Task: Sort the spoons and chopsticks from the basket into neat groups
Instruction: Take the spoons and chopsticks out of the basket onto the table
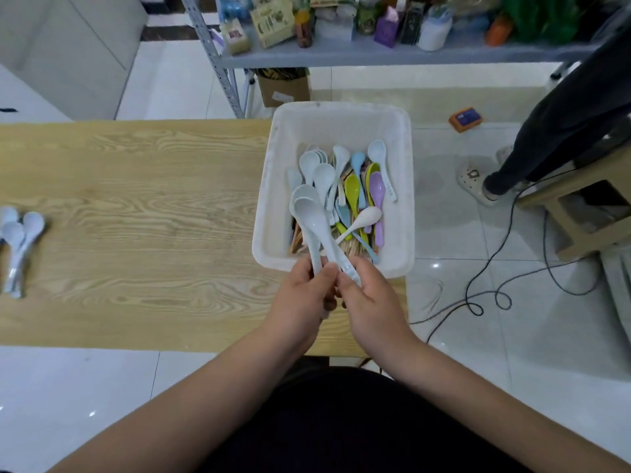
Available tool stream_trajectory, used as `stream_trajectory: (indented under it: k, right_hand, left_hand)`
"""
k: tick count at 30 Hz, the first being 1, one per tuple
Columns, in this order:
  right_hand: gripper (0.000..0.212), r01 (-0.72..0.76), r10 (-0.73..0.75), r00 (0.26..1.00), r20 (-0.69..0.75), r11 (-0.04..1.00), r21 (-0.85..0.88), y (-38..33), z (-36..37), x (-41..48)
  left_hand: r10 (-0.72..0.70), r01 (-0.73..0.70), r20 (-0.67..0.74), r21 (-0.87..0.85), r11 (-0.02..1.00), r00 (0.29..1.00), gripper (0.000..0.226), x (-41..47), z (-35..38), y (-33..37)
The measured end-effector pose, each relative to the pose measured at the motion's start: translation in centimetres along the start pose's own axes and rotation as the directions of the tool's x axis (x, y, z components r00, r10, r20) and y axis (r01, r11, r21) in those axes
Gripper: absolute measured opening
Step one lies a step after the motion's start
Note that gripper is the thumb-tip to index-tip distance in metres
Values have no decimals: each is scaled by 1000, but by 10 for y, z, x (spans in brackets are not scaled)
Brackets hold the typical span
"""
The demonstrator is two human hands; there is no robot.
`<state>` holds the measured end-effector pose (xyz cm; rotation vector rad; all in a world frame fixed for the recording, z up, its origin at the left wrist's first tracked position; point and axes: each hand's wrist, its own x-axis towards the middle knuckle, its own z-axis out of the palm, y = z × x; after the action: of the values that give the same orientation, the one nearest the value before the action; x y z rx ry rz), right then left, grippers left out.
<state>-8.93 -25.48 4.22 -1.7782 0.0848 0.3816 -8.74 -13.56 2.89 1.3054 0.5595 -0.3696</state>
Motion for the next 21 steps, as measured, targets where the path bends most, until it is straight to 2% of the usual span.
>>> stream_trajectory:
  k: [5,9,11,14,19,21]
  right_hand:
    - [18,70,-65,994,91,996,-48,11,3,-24]
    - [18,172,-150,965,214,981,-86,16,19,-47]
    - [21,104,-89,971,222,993,-55,15,30,-54]
    - [25,-56,40,975,220,996,66,8,47,-61]
    - [27,109,-94,937,338,994,-25,-6,91,-78]
    - [25,217,-158,902,402,970,-108,-12,119,-84]
  left_hand:
    - [-19,8,-131,-91,996,991,30,-34,2,-12]
    - [5,-24,-279,-64,998,960,15,-64,-12,-24]
    - [22,-56,-346,-90,994,938,11,-77,-25,-32]
    - [-27,-88,-401,-265,960,916,11,-94,-51,-37]
    - [14,-183,-360,-440,879,933,22,-117,-108,-41]
    - [48,-224,-391,-418,881,919,24,-127,-138,-42]
